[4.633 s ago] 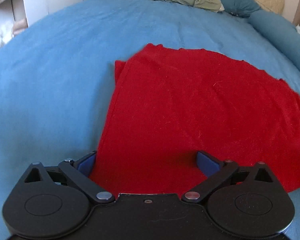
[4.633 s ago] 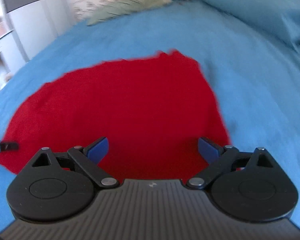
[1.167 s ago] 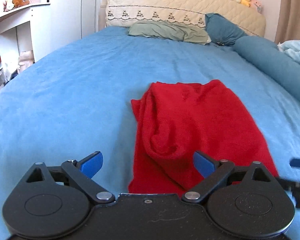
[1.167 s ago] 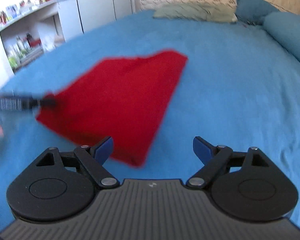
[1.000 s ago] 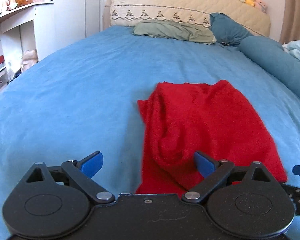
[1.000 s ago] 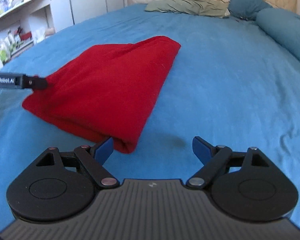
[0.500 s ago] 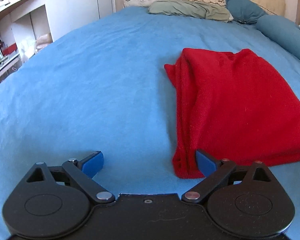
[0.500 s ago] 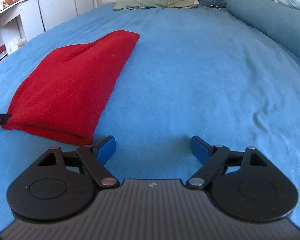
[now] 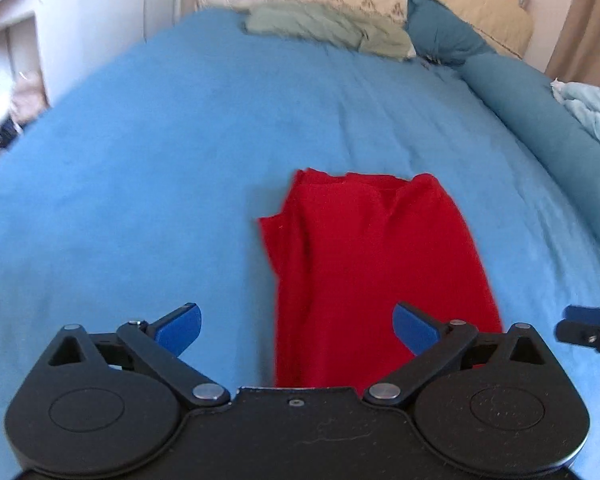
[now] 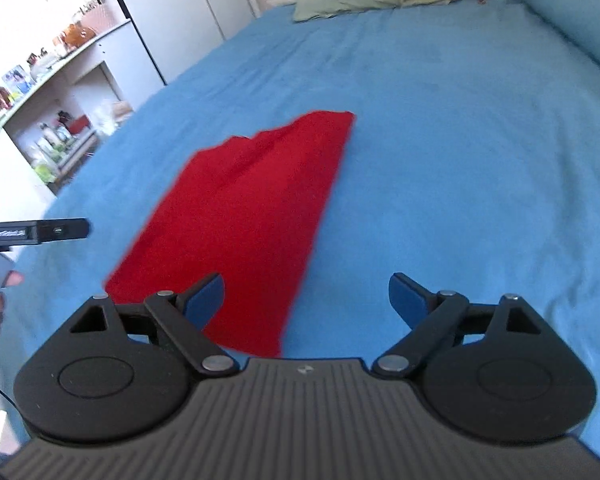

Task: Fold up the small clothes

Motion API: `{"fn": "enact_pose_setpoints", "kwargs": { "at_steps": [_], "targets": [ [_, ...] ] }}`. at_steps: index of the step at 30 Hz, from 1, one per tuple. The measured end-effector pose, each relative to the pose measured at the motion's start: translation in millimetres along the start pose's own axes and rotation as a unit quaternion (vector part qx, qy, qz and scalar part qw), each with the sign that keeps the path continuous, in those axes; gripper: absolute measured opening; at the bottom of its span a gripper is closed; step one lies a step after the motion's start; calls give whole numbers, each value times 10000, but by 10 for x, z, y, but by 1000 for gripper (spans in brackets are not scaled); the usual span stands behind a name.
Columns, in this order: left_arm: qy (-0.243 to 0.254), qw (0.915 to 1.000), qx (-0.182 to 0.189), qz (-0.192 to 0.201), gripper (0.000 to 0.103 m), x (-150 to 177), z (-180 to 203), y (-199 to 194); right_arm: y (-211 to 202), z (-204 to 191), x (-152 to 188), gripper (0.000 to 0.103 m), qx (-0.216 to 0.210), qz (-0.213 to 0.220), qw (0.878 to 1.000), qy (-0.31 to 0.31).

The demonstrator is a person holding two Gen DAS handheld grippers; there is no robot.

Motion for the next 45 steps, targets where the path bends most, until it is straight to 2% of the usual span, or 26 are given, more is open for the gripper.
{"fn": "enact_pose_setpoints", "kwargs": {
  "at_steps": [3,5,9,15,16,18,19,20,21,22,23,24,26,30,34,37,41,45],
  "targets": [
    [-61,9992,131,-359,103,-160,-31,336,195,71,-178,103,-200,-237,9984,475],
    [-292,9971,319,-621,101,-160,-62,586,381,183,-275,103,-272,-331,9959,802],
    [-861,9893,632,-992,87,-108,-146,995,706,340,-311,103,-579,-292,9864,1512],
    [-1106,9854,944,-884,84,-163,-137,1181,1077,379,-326,103,-844,-227,9823,1656],
    [-1082,9856,965,-865,82,-184,-118,1205,1124,366,-326,100,-862,-217,9825,1639],
    [-1038,9858,996,-863,67,-207,-85,1236,1207,320,-338,95,-843,-209,9841,1547],
    [-1032,9852,1056,-873,61,-214,-64,1246,1257,294,-346,85,-836,-230,9850,1495],
    [-1058,9840,1112,-899,50,-215,-44,1259,1295,266,-346,74,-835,-264,9854,1457],
    [-1095,9836,1116,-901,42,-217,-37,1268,1334,254,-353,71,-765,-278,9864,1427],
    [-1159,9838,1055,-875,39,-222,-39,1256,1344,238,-357,65,-667,-244,9882,1355],
    [-1180,9842,1023,-838,31,-229,-29,1236,1339,227,-360,56,-597,-218,9891,1328],
    [-1100,9865,929,-776,25,-239,2,1198,1328,217,-365,52,-565,-175,9891,1350],
    [-934,9905,733,-688,20,-260,62,1090,1259,169,-398,43,-538,-46,9899,1313],
    [-860,9923,693,-570,17,-289,220,762,944,-15,-449,41,-498,155,9935,1009],
    [-493,9954,664,-493,17,-160,507,291,368,-129,-375,41,-559,196,9939,933],
    [-641,9926,871,-546,17,92,684,-66,-119,-132,-198,41,-665,111,9924,1025],
    [-419,9941,878,-480,17,601,984,-448,-645,-62,230,41,-721,-45,9916,1070],
    [-395,9932,879,-650,17,1084,1197,-381,-768,156,738,41,-549,-129,9908,1230]
  ]
}}
Point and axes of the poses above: each gripper's, at about its wrist camera, not at the fingertips, and y roughly the way its jaws point, z to its right, x to its underside, the point moved 7 cm from there along y, roughly the way its jaws point, and after that the axes turned 5 degrees about -x, right-handed, at the moved point
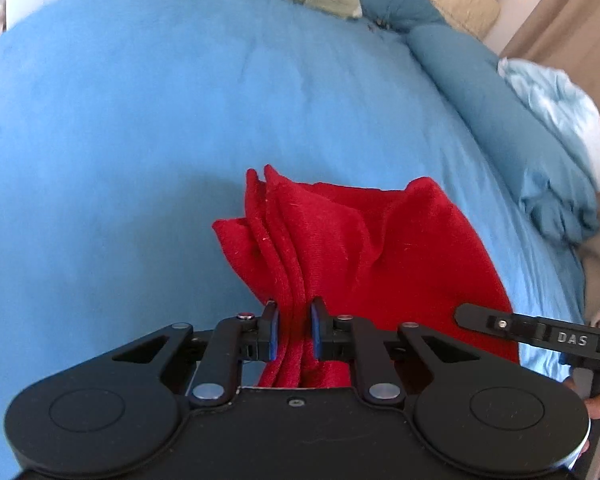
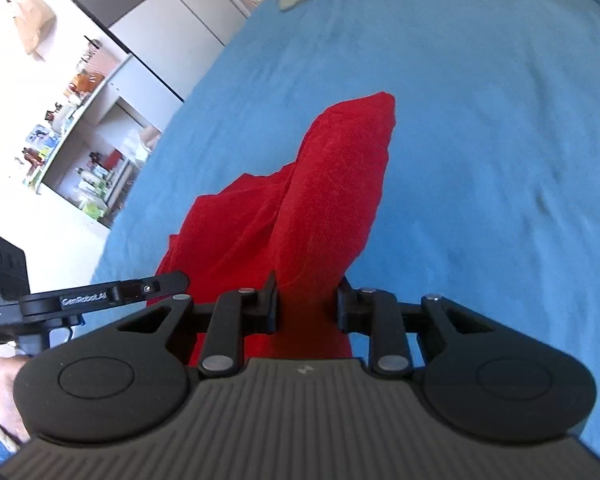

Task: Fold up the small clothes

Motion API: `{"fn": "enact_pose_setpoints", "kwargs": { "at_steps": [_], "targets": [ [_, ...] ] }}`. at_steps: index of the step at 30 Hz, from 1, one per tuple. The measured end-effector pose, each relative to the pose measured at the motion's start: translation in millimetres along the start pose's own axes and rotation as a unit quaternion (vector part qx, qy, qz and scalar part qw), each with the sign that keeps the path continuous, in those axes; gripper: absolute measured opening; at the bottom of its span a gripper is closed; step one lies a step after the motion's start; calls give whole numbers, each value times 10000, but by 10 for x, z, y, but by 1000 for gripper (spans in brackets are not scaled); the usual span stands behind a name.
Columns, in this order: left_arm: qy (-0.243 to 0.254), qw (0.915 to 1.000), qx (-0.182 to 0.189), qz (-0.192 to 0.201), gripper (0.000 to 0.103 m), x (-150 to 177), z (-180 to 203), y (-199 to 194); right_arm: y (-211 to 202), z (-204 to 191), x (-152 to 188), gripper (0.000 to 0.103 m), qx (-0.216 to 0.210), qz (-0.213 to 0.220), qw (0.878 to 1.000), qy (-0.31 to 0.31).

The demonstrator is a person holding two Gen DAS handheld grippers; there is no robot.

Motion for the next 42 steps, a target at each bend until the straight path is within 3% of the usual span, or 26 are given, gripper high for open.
{"fn": "enact_pose_setpoints", "kwargs": {
  "at_steps": [2,4,6,8,10,15,19,25,29,31,37,38,41,42],
  "targets": [
    [-53,9999,-65,-120,18,156,15,160,26,177,167,43,151,21,9998,138],
    [113,9992,-366,-60,25,267,31,115,40,300,267,51,392,70,9991,172],
    [328,9967,-713,209,54,292,17,34,-22,352,306,70,587,140,9981,113],
    [526,9936,-868,503,73,298,22,-103,-191,360,313,97,636,371,9973,-76],
    [720,9891,-1081,697,83,307,14,-210,-336,344,316,103,787,609,9945,-322],
    [1043,9823,-1366,746,84,439,-21,-139,-325,443,420,103,1229,550,9889,-632],
    [1116,9813,-1494,471,83,622,-109,153,-178,659,547,103,1551,521,9834,-788],
    [928,9848,-1400,455,85,709,-254,286,-77,791,633,103,1601,653,9818,-791],
    [980,9824,-1511,492,81,663,-204,204,-194,706,604,103,1571,763,9809,-860],
    [1026,9801,-1607,550,76,649,-170,73,-367,556,573,103,1564,949,9775,-1046],
    [1036,9758,-1540,1159,78,576,82,-718,-1084,-33,497,103,1445,1417,9714,-1241],
    [1057,9740,-1518,1305,81,571,146,-901,-1217,-141,480,103,1435,1487,9709,-1210],
    [1088,9675,-1513,1709,103,596,332,-1451,-1636,-461,532,103,1508,1641,9679,-1159],
    [1091,9643,-1515,1878,103,621,385,-1641,-1747,-562,554,103,1568,1675,9663,-1169]
  ]
}}
Point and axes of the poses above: each gripper's, at about its wrist camera, not at the fingertips, and y roughly the way its jaws point, z to its right, x to its underside, the point moved 7 cm from there along y, roughly the way its jaws point, and after that the axes turned 5 degrees about -x, right-handed, at the moved point
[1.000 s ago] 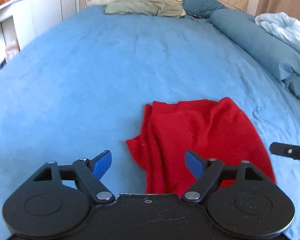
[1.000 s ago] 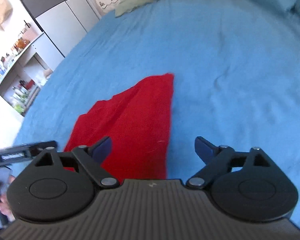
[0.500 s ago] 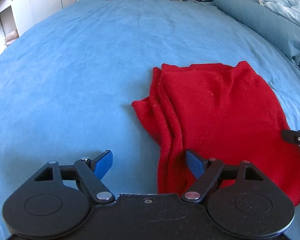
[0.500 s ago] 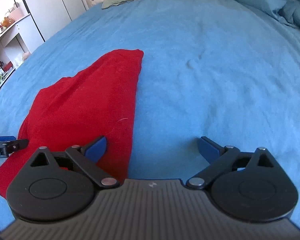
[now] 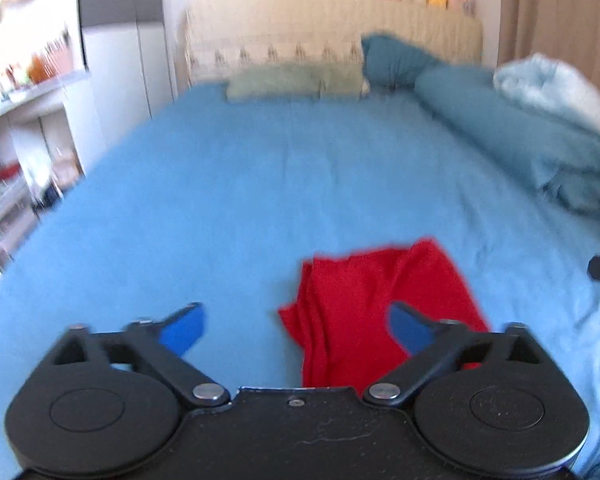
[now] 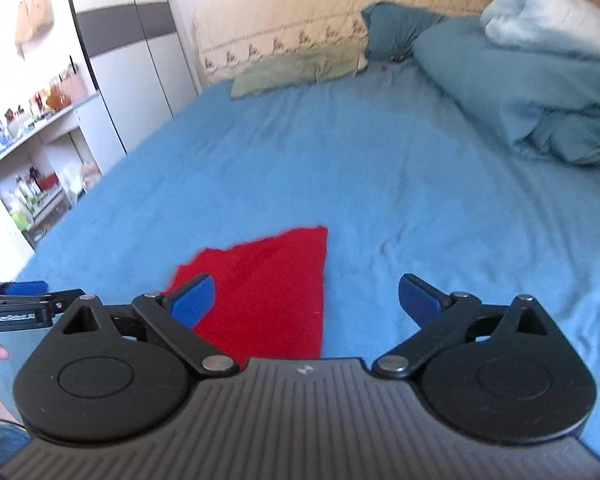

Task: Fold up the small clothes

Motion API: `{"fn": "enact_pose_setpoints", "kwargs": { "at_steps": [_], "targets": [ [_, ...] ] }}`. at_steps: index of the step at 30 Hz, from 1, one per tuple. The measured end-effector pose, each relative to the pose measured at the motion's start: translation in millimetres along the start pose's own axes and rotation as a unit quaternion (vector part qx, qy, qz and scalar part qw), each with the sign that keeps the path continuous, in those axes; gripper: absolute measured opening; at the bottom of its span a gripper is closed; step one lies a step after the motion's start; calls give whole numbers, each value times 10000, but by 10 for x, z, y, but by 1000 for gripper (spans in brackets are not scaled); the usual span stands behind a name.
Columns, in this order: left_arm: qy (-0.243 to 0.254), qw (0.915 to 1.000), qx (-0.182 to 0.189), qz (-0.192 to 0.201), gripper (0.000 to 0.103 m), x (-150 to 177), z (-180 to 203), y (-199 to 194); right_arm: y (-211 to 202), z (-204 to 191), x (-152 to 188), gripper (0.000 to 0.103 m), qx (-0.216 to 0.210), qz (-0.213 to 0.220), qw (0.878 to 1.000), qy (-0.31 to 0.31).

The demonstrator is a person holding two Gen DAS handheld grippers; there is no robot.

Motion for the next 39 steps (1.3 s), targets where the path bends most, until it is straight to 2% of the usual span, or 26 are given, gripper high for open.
{"fn": "enact_pose_setpoints", "kwargs": {
  "at_steps": [5,9,12,19,26,39],
  "targets": [
    [12,9994,-35,345,103,-40,-17,-810,-696,-263,-53,103,404,217,9988,-192],
    [-36,9990,-44,439,103,138,-46,-1287,-1121,-435,132,103,602,58,9976,-325],
    [-56,9990,-93,443,103,318,-83,-1460,-1345,-552,337,103,685,-18,9968,-404],
    [150,9992,-258,274,103,743,-82,-1526,-1510,-668,809,103,904,-315,9941,-515],
    [237,9992,-90,307,103,956,-20,-1611,-1537,-682,1166,103,1001,-594,9919,-507],
    [324,9986,-65,404,103,987,53,-1655,-1555,-692,1265,103,1041,-631,9915,-453]
  ]
}}
Point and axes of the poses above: each gripper's, at about its wrist camera, not at the fingertips, and y roughly the way its jaws point, z to its right, x to its underside, the point moved 7 cm from there along y, roughly the way its jaws point, and after that the axes turned 5 degrees about -x, right-handed, at the moved point
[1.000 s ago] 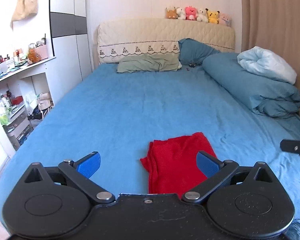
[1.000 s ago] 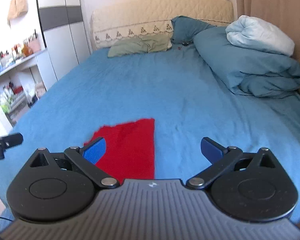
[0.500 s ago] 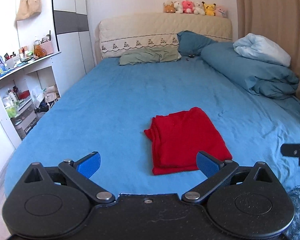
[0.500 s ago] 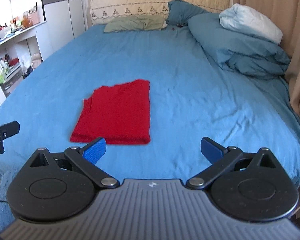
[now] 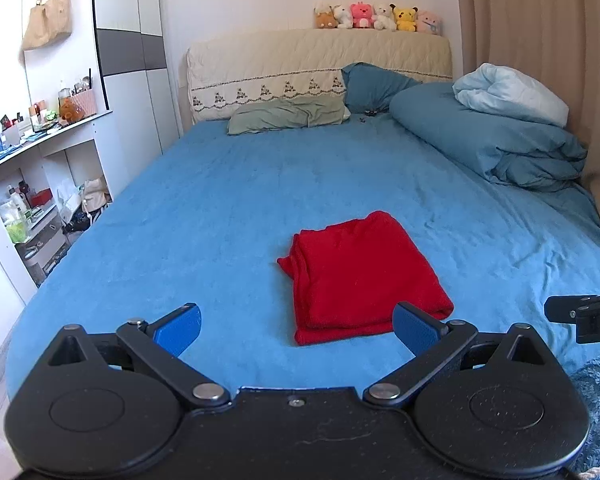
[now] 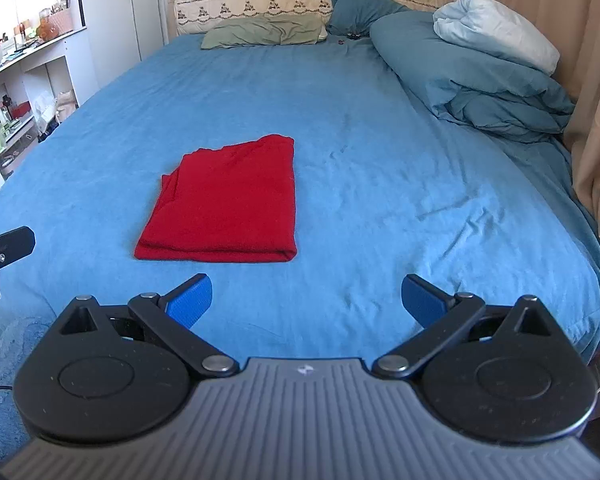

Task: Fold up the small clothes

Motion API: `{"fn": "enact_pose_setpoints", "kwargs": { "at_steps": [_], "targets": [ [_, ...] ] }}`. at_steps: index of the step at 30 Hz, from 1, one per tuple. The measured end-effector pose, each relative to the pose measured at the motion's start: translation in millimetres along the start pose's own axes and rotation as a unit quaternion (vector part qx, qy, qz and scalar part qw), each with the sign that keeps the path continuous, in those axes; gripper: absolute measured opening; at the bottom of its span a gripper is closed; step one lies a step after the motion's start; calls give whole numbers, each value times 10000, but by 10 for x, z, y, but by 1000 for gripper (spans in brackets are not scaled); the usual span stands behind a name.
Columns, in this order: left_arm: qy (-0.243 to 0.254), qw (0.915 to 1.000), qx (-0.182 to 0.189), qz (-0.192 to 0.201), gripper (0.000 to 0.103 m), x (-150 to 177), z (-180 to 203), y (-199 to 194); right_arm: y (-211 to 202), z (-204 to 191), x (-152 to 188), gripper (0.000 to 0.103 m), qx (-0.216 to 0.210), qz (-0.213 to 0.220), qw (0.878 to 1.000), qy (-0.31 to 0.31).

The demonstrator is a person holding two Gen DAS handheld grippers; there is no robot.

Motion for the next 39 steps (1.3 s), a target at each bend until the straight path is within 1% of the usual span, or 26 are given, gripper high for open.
{"fn": "enact_pose_setpoints", "kwargs": {
  "at_steps": [22,39],
  "targets": [
    [13,9998,-92,199,103,-57,-17,-105,-102,-2,-30,103,-65,68,9999,51],
    [42,9998,-99,195,103,-55,-26,-123,-176,-63,-16,103,-108,89,9998,128]
  ]
}}
Point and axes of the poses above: each gripper's, at about its wrist camera, not at the fingertips, and y roughly the way its jaws point, z to its right, x to its underside, the point moved 7 cm from there along y, roughly the way its jaws point, and after that the axes turned 5 degrees about -x, right-handed, at the moved point
